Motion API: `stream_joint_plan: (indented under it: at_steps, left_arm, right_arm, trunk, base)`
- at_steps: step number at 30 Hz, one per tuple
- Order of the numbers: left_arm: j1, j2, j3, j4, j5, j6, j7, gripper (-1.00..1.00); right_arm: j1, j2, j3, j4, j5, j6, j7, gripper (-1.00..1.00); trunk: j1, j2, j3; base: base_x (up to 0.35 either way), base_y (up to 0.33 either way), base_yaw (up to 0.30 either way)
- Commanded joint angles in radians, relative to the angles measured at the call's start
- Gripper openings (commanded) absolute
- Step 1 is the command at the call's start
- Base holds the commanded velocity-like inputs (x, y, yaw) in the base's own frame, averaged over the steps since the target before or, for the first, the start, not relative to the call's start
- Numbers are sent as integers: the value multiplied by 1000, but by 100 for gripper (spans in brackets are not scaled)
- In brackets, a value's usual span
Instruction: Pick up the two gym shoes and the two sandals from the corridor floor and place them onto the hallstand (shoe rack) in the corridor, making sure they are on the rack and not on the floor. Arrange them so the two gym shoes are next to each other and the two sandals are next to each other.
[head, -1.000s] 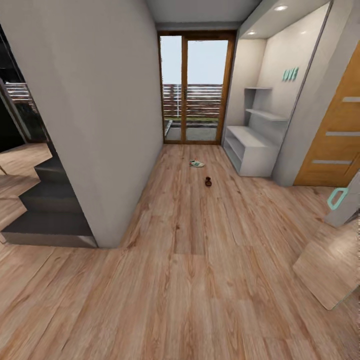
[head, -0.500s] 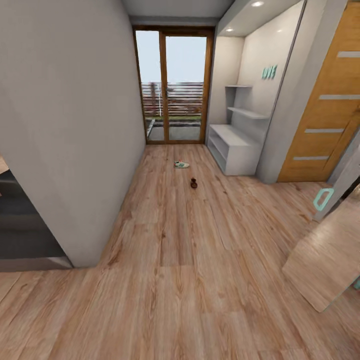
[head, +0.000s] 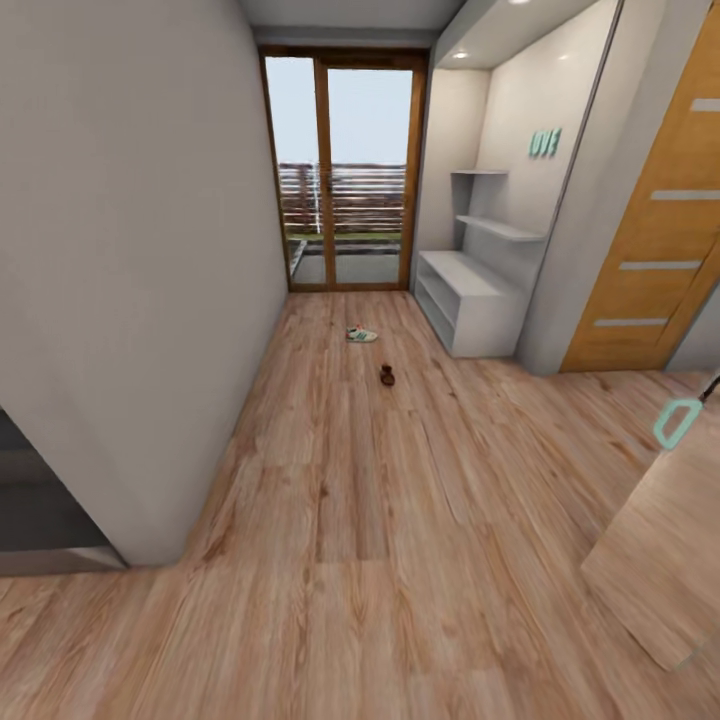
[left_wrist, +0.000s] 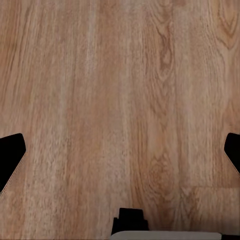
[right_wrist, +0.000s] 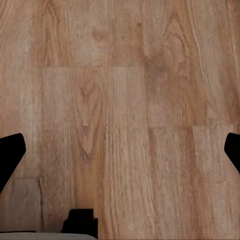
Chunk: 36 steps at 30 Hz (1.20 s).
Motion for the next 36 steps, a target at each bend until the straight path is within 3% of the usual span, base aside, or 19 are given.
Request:
stream_joint_plan:
  at_steps: [1, 36]
  left_arm:
    - [0, 0, -2, 1, 8, -3, 0, 100]
    - [0, 1, -1, 1, 8, -3, 0, 100]
  right_arm:
    - [0, 0, -1, 1, 0, -3, 0, 100]
    - [0, 2, -1, 2, -1, -4, -2, 100]
  trunk:
    - [1, 0, -1]
    - [1, 0, -1]
  base:
    - [337, 10, -1]
    - [337, 0, 0]
